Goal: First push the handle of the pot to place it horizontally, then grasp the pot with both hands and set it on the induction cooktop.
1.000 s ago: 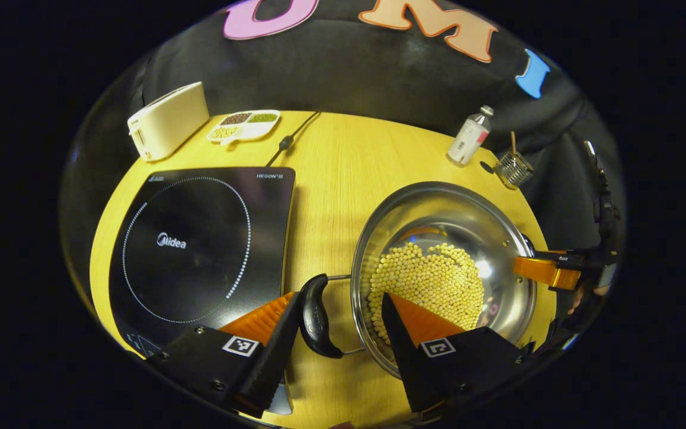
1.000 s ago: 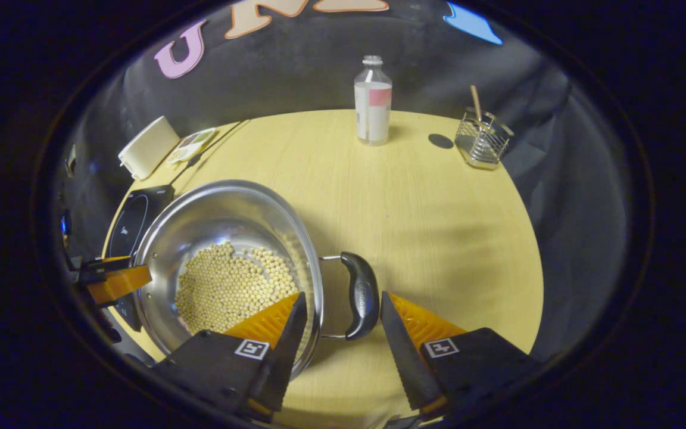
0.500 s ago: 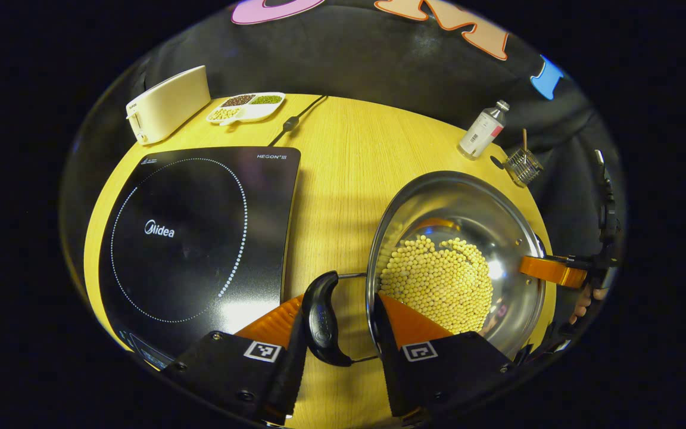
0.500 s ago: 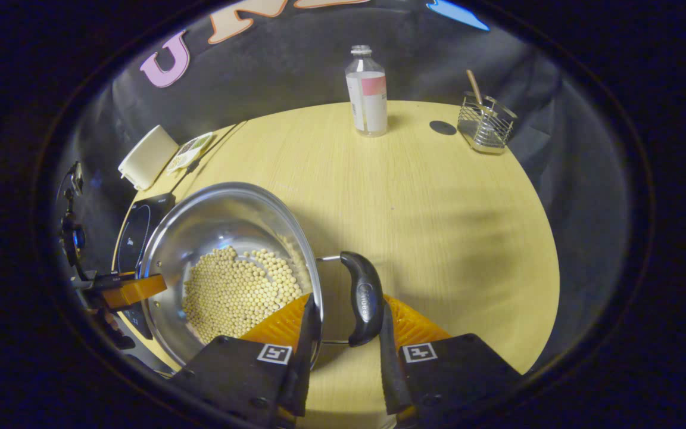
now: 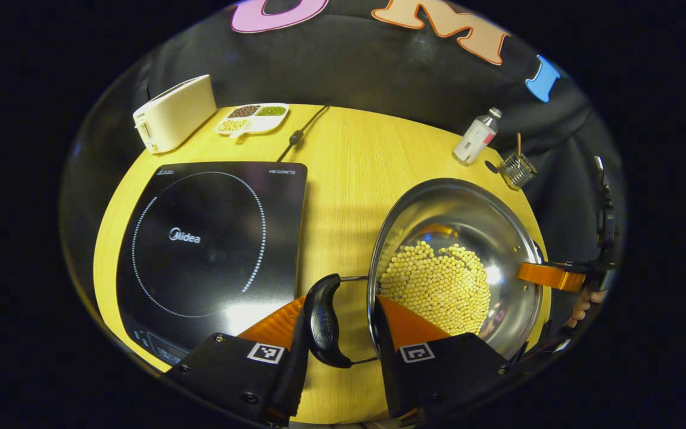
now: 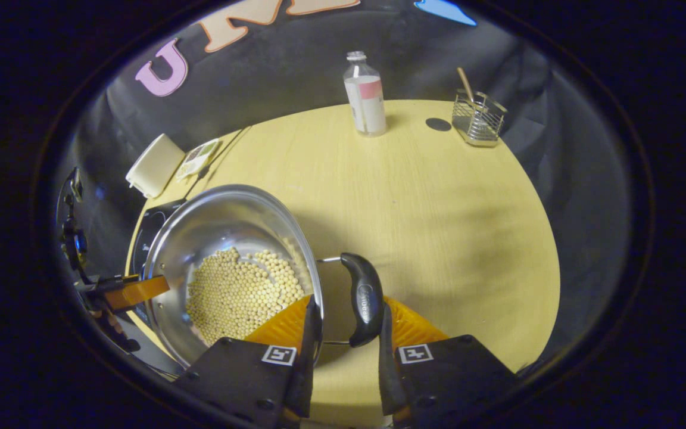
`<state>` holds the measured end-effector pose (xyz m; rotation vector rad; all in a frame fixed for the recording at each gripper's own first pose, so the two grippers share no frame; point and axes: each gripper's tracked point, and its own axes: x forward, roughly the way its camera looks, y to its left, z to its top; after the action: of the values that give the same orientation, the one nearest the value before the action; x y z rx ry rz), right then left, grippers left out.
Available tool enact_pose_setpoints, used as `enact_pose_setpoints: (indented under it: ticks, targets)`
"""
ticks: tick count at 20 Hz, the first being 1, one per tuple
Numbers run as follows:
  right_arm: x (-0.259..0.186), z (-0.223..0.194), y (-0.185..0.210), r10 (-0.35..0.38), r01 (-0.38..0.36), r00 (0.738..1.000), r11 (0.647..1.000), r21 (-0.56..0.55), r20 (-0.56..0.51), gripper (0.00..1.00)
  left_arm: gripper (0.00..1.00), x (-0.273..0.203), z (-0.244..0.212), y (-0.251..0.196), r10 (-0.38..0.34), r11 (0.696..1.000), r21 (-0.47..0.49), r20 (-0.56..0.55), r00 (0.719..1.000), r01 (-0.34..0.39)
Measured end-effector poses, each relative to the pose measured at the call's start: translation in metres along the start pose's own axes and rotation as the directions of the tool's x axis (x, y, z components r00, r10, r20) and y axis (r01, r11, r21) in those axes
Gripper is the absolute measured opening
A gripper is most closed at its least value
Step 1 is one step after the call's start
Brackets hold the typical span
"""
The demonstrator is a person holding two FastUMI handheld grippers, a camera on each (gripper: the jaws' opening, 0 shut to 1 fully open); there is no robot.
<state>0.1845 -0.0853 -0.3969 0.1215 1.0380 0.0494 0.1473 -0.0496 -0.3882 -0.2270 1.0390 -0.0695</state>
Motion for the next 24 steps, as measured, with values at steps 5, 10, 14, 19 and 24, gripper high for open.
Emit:
enact_pose_setpoints:
  ticks: [5,10,14,19,24]
  targets:
    - [-0.017,0.012,0.046,0.048,-0.049,0.998,0.999,0.014,0.026,0.42,0.58,-0.041,0.027,0.033,0.032,0.999,0.005,0.059,0.998,-0.032]
    - [-0.027,0.016,0.107,0.070,-0.070,0.997,0.997,0.006,0.035,0.41,0.58,-0.061,0.041,0.089,0.045,0.999,-0.009,0.087,0.995,-0.045]
    - [-0.026,0.011,0.156,0.031,-0.031,0.999,0.999,0.015,0.030,0.41,0.56,-0.063,0.051,0.139,0.007,1.000,-0.002,0.086,0.996,-0.007]
    - [-0.020,-0.006,0.216,-0.040,0.040,0.999,0.998,0.056,0.001,0.47,0.57,-0.051,0.065,0.202,-0.064,0.997,0.048,0.088,0.994,0.060]
    - [-0.016,-0.009,0.266,-0.094,0.094,0.995,0.995,0.031,-0.019,0.47,0.55,-0.037,0.071,0.254,-0.103,0.995,0.023,0.082,0.991,0.101]
